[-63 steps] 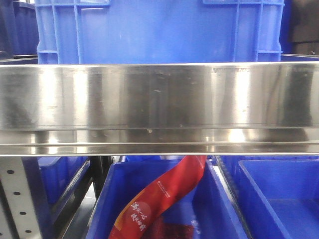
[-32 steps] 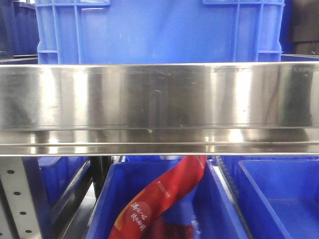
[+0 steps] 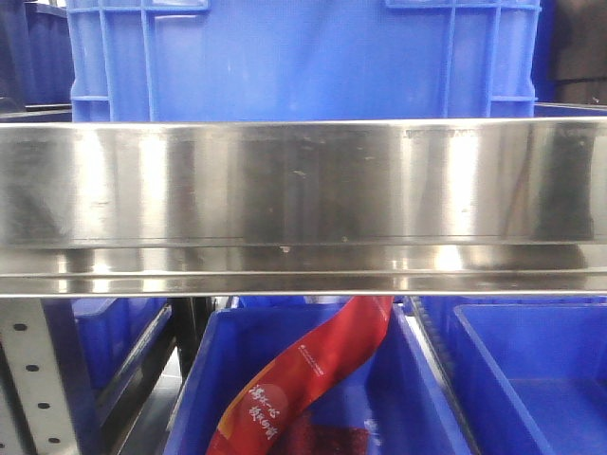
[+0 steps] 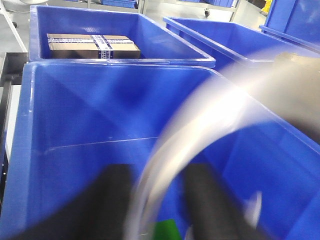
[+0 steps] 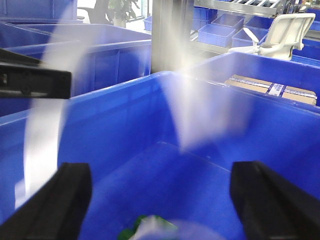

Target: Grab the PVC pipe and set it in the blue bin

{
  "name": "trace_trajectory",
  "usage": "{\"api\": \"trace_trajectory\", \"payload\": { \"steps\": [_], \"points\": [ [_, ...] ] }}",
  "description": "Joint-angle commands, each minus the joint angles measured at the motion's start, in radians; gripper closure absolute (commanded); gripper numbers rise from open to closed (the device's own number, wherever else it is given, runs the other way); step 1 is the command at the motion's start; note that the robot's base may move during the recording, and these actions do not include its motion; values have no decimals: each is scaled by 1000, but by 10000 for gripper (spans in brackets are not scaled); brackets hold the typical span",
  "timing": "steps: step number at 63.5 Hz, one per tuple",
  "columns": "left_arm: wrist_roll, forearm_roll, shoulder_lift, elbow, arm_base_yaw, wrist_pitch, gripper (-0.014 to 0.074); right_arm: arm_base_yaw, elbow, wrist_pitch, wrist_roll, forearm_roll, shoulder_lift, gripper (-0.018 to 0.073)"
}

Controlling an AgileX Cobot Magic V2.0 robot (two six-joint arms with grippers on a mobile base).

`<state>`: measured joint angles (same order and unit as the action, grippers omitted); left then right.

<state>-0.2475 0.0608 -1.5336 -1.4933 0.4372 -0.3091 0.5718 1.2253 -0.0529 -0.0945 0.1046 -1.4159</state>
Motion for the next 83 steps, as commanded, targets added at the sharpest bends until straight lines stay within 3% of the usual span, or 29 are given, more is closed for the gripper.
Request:
{"api": "trace_trajectory", "payload": {
  "steps": [1, 6, 16, 24, 33, 40, 43, 54, 63, 71, 83],
  "points": [
    [-8, -3, 6, -14, -2, 12, 194, -5, 9, 23, 6, 6, 2, 95],
    [-8, -3, 6, -14, -2, 8, 154, -5, 9, 23, 6, 6, 2, 95],
    [-8, -3, 11, -18, -2, 5, 155, -5, 9, 23, 6, 6, 15, 95],
    [-8, -3, 30, -18, -2, 1, 246, -5, 9, 27, 6, 6, 51, 140],
    [-8, -3, 35, -18, -2, -15, 494, -5, 9, 18, 6, 6, 83, 372],
    [-8, -3, 37, -18, -2, -41, 688, -5, 9, 1, 6, 6, 89, 624],
    [-8, -1, 43, -18, -2, -70, 708, -5, 9, -7, 6, 6, 89, 722],
    [-8, 75, 101, -18, -2, -179, 707, -14, 9, -68, 6, -78, 112, 727],
    [-8, 110, 190, -14, -2, -191, 707, -76, 6, -107, 6, -87, 161, 727],
    [-8, 180, 294, 41, -2, -151, 707, -151, -42, -111, 6, -88, 241, 727],
    [-45, 178, 470, 277, -56, -52, 707, -245, -191, -95, 6, -88, 396, 727]
  ]
}}
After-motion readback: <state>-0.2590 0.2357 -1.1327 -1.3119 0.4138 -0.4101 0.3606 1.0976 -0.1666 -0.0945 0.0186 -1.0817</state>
